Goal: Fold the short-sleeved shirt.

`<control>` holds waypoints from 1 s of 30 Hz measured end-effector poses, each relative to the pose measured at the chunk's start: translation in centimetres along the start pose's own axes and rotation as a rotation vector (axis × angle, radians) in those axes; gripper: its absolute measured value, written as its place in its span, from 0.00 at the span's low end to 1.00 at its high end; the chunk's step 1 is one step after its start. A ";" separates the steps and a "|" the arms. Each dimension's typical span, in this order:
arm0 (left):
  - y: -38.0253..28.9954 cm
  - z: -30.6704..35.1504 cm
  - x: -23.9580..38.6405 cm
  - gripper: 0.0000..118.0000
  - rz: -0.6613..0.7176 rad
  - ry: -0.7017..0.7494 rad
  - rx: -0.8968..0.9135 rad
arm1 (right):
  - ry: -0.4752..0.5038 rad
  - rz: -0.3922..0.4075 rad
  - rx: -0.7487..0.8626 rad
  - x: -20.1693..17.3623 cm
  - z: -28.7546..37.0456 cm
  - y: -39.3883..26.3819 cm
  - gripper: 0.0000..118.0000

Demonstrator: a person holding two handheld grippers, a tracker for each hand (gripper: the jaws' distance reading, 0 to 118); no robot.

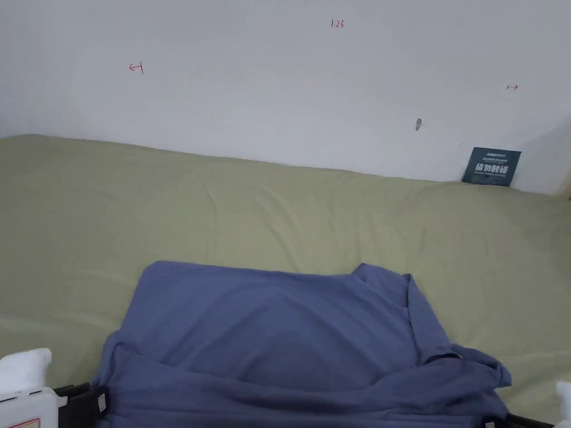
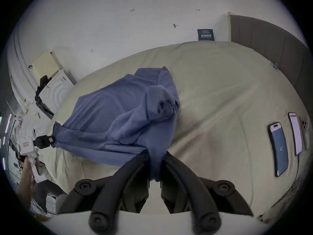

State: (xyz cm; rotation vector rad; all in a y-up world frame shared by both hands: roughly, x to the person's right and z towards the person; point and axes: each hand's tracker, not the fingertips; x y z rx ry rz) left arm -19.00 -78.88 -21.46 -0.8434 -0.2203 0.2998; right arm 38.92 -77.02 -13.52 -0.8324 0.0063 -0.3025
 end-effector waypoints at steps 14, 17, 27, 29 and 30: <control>-8.7 7.3 -2.7 0.09 0.091 -0.028 -0.098 | 0.013 0.004 -0.113 0.1 8.1 -7.1 0.09; -10.7 7.6 -3.6 0.09 0.121 0.000 -0.128 | -0.002 -0.021 -0.173 0.6 8.2 -8.9 0.09; -11.9 8.3 -4.4 0.19 0.154 0.021 -0.110 | -0.091 0.023 -0.200 1.1 7.4 -10.9 0.76; -11.3 10.1 -2.8 0.41 0.118 0.042 -0.084 | -0.114 0.090 -0.128 0.4 9.6 -10.3 0.87; -10.9 11.3 -2.1 0.41 0.082 0.078 -0.068 | -0.125 0.108 -0.073 0.0 11.3 -9.7 0.87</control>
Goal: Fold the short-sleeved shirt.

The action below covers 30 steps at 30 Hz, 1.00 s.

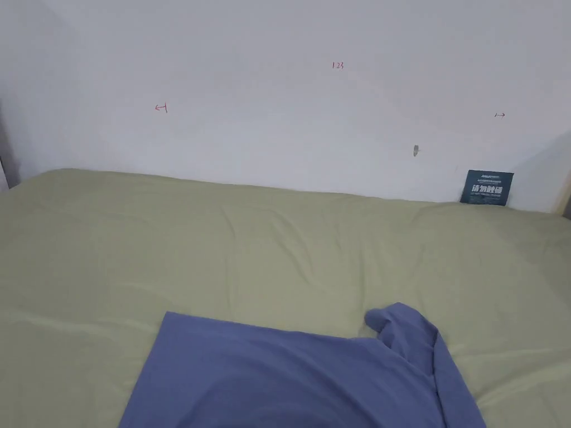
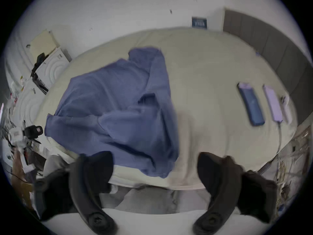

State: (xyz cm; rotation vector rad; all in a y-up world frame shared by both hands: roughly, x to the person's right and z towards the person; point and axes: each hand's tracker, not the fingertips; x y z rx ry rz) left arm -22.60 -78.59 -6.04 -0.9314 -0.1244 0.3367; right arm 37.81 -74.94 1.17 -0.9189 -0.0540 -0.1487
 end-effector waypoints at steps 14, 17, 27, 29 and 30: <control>3.6 4.8 8.5 0.00 -0.286 -0.030 0.348 | -0.006 0.057 0.364 -5.8 4.5 4.0 0.00; 7.5 2.1 10.2 0.00 -0.289 -0.025 0.325 | 0.023 0.044 0.341 -6.1 2.9 5.1 0.00; 25.5 -16.5 9.6 0.85 -0.319 0.039 -0.005 | 0.004 0.080 0.316 -5.3 -0.8 10.9 0.00; 27.0 -20.8 9.0 0.85 -0.302 0.062 -0.089 | -0.002 0.087 0.301 -5.0 -1.6 11.6 0.00; 27.0 -22.6 9.3 0.85 -0.278 0.097 -0.146 | -0.005 0.090 0.291 -4.9 -2.1 11.9 0.00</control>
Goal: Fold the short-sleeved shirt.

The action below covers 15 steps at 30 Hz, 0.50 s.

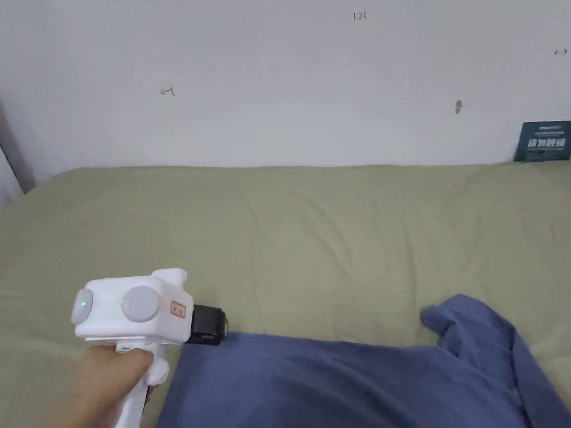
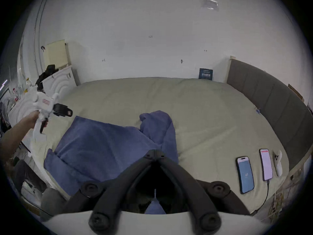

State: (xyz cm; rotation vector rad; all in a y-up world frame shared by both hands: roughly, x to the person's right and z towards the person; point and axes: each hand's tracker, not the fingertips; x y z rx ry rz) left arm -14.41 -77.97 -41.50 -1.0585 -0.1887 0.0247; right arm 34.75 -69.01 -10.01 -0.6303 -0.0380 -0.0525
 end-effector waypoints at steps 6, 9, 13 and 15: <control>-0.1 -5.6 0.5 0.77 -0.021 0.043 -0.108 | -0.007 0.026 -0.064 1.8 -5.1 2.1 0.00; -1.7 -3.6 1.8 0.54 -0.101 0.084 0.023 | 0.075 -0.022 -0.139 3.6 -10.1 4.8 0.02; -2.7 -3.1 2.0 0.07 -0.112 -0.010 0.017 | 0.116 -0.004 -0.341 5.5 -19.5 7.7 0.97; -2.9 -3.4 1.6 0.07 -0.103 0.004 0.016 | -0.002 -0.015 -0.374 5.8 -23.3 8.1 0.93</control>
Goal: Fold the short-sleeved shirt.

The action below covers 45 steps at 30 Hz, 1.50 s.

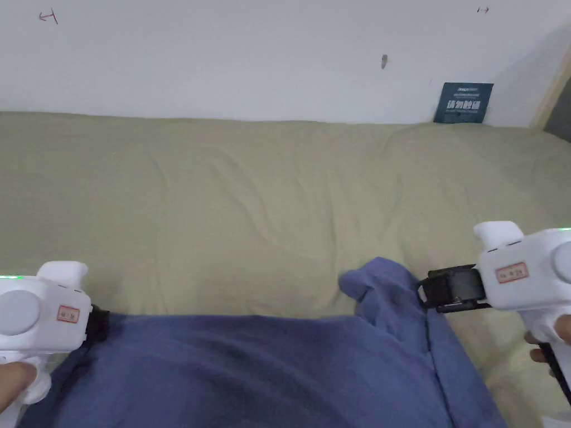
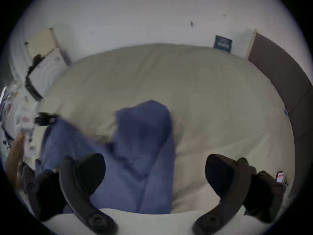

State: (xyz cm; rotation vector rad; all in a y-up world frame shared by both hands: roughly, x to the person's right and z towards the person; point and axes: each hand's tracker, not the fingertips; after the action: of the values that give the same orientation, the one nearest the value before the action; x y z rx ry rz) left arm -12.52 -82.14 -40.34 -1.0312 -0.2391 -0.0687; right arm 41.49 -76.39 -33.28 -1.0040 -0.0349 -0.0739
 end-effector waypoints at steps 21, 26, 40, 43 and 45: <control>0.1 1.8 -1.8 0.07 0.165 -0.141 0.042 | 0.026 -0.170 0.022 0.5 -0.6 -0.9 0.00; -0.3 6.9 -2.1 0.07 0.095 -0.167 0.124 | 0.114 -0.132 0.117 -0.1 4.7 -1.1 0.00; -9.7 20.2 -4.5 0.07 0.044 -0.224 0.261 | 0.195 -0.052 0.238 -1.0 21.0 -9.8 0.00; -13.4 21.6 -5.0 0.07 0.079 -0.235 0.250 | 0.205 -0.081 0.243 -0.2 23.0 -13.4 0.00; -15.9 21.7 -5.5 0.07 0.087 -0.239 0.238 | 0.206 -0.094 0.240 0.0 23.5 -16.4 0.00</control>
State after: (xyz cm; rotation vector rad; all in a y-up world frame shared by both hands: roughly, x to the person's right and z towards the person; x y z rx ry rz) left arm -24.12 -72.05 -17.56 -0.8109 -0.4095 0.1596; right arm 40.36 -65.31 -6.82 -0.7508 0.0955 -0.2531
